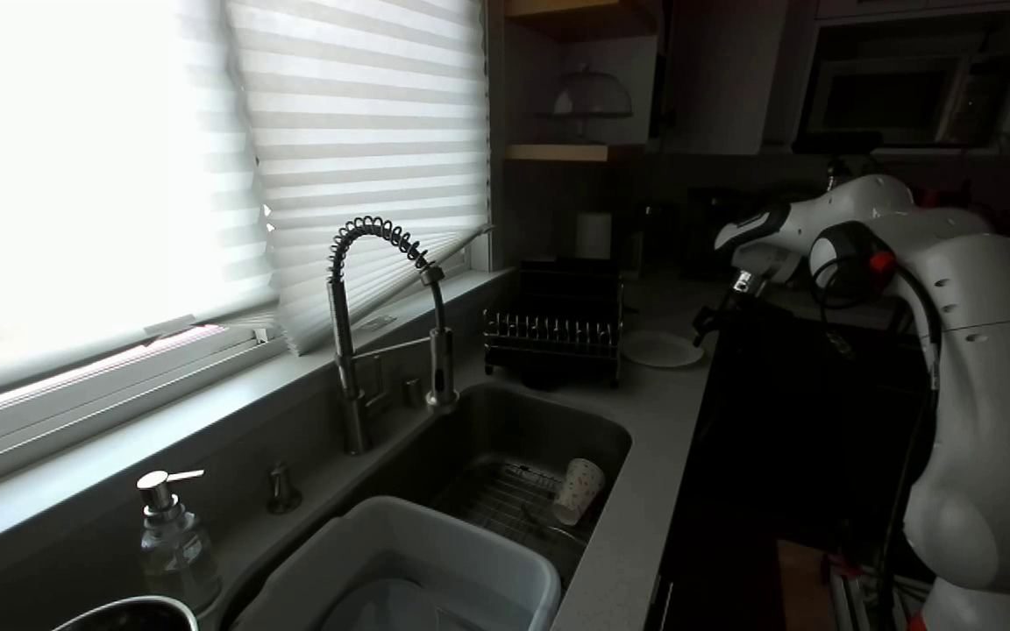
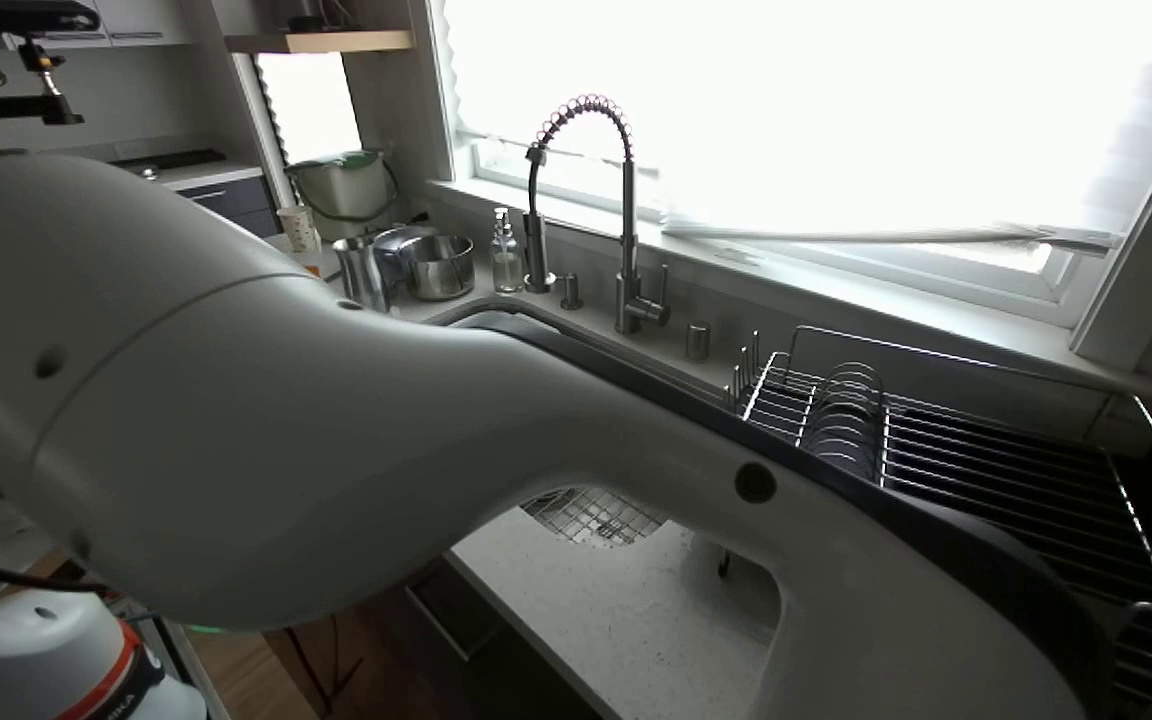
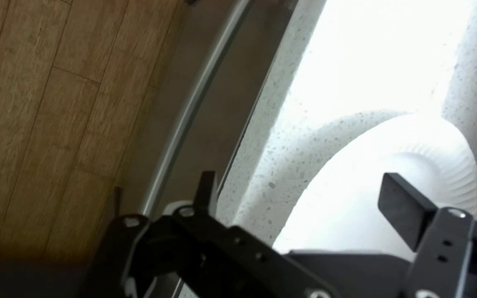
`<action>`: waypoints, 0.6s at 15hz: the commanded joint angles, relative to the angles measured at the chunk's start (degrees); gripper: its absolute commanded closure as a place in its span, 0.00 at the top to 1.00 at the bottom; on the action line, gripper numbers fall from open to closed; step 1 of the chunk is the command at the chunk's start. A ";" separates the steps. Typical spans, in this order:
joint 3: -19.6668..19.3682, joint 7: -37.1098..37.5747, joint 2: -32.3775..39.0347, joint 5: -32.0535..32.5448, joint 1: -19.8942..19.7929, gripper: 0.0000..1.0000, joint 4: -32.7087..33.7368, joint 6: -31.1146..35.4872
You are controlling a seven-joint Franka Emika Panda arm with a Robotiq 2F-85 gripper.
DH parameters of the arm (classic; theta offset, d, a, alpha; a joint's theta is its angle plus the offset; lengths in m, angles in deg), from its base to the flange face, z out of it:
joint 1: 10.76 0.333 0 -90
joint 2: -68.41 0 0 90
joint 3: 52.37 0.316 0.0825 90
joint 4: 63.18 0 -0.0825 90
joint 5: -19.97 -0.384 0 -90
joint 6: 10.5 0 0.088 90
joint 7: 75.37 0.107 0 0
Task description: Put the white plate on the dishrack
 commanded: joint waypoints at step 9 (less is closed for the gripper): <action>5.31 5.64 6.87 -4.94 -5.29 0.40 9.40 -4.54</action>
